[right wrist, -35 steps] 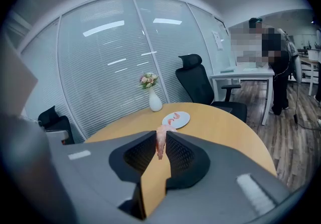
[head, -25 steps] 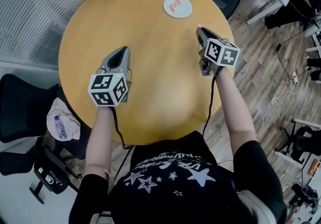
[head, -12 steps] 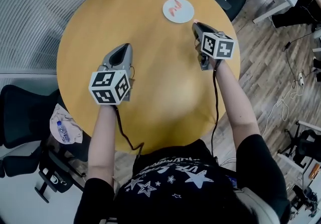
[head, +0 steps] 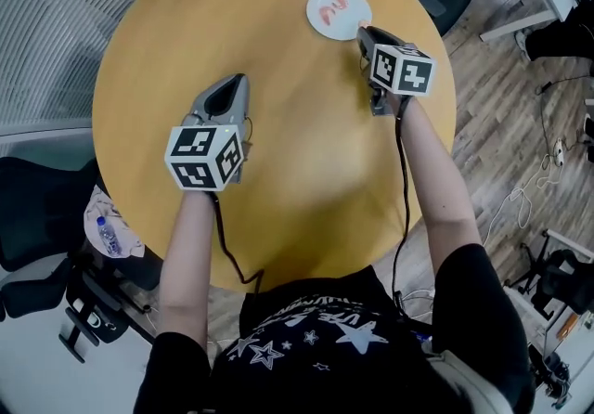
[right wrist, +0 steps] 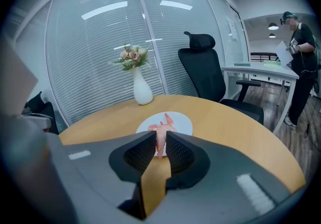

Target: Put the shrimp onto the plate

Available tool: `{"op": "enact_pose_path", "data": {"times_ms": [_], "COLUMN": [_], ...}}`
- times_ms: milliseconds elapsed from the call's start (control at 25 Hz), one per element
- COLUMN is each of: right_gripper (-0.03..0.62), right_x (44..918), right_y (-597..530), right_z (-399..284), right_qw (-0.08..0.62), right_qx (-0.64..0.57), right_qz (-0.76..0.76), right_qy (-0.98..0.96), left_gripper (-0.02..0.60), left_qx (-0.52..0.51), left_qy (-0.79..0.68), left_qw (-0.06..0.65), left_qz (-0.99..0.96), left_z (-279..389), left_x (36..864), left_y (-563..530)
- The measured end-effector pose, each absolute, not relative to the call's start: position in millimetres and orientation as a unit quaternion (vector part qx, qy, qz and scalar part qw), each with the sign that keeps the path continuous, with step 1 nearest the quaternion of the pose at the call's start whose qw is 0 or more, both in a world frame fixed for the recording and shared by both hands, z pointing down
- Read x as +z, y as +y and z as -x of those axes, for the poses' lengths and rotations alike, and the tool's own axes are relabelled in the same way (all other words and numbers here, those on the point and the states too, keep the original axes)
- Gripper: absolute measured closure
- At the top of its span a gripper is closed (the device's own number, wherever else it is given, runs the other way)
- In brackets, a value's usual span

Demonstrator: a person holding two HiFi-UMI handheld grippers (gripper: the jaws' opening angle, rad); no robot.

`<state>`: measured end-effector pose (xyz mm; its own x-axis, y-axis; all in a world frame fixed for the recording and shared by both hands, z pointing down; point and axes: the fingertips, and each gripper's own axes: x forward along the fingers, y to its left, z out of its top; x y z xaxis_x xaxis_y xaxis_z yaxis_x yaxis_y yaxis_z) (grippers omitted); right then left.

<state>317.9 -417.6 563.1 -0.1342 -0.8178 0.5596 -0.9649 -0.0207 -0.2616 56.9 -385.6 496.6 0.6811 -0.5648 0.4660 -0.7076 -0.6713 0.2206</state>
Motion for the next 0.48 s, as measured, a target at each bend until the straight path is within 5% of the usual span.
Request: {"op": "enact_pose_path", "data": {"times_ms": [480], "right_gripper": [0.528], "right_x": [596.1], "right_y": [-460.9], "right_z": [-315.1], "right_qw": [0.199], "right_qx": [0.27], "right_qz": [-0.637], "right_qy": [-0.694], "left_gripper": [0.58], "left_qx": [0.205], "left_qy": [-0.345], "left_qw": [0.204], "left_qz": [-0.893], "left_z": [-74.3], "left_x": [532.1], "left_y": [-396.1]}}
